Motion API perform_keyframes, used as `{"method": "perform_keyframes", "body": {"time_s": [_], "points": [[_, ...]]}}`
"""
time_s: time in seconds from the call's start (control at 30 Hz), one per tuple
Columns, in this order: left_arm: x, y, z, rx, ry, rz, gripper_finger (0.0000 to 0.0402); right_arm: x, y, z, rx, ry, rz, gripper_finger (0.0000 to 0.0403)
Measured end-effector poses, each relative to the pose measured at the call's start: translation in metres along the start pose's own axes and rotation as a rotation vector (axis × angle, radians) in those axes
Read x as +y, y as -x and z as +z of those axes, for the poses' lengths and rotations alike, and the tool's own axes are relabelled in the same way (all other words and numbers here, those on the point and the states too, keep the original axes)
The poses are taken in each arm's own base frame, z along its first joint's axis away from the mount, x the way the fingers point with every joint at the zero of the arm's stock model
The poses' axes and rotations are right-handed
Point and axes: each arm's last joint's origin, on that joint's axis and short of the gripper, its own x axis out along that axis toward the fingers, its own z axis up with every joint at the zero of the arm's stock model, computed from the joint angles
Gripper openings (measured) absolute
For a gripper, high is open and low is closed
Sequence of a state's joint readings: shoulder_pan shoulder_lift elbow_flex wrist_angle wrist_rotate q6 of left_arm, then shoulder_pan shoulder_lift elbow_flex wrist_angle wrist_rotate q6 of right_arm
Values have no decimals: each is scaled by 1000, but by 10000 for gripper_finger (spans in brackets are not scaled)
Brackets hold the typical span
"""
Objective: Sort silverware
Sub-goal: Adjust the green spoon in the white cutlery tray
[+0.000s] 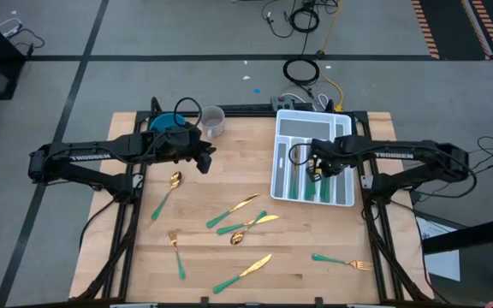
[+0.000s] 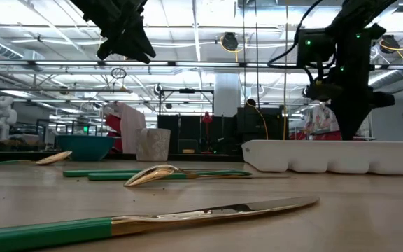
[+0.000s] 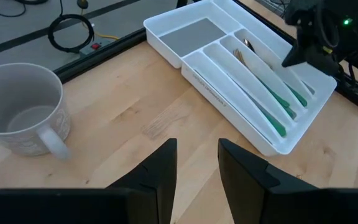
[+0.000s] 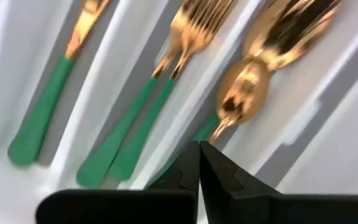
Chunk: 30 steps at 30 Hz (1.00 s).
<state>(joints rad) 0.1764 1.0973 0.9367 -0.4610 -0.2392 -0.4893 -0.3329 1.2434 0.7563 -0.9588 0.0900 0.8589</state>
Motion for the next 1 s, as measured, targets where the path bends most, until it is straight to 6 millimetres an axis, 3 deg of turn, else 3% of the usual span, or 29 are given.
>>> {"method": "perform_keyframes", "body": {"time_s": [0.17, 0.4, 0.53, 0.73, 1.0], "points": [[0, 0, 0, -3, 3, -2, 123, -3, -1, 5, -38, 23, -28, 21], [0, 0, 0, -4, 4, -2, 123, -1, -18, 11, 11, 26, -104, 134], [0, 0, 0, -4, 4, -2, 123, 2, -28, 13, 41, 31, -144, 171], [0, 0, 0, -3, 4, -2, 123, 4, -39, 14, 84, 38, -183, 163], [0, 0, 0, -3, 4, -2, 123, 5, -47, 14, 114, 42, -209, 110]]}}
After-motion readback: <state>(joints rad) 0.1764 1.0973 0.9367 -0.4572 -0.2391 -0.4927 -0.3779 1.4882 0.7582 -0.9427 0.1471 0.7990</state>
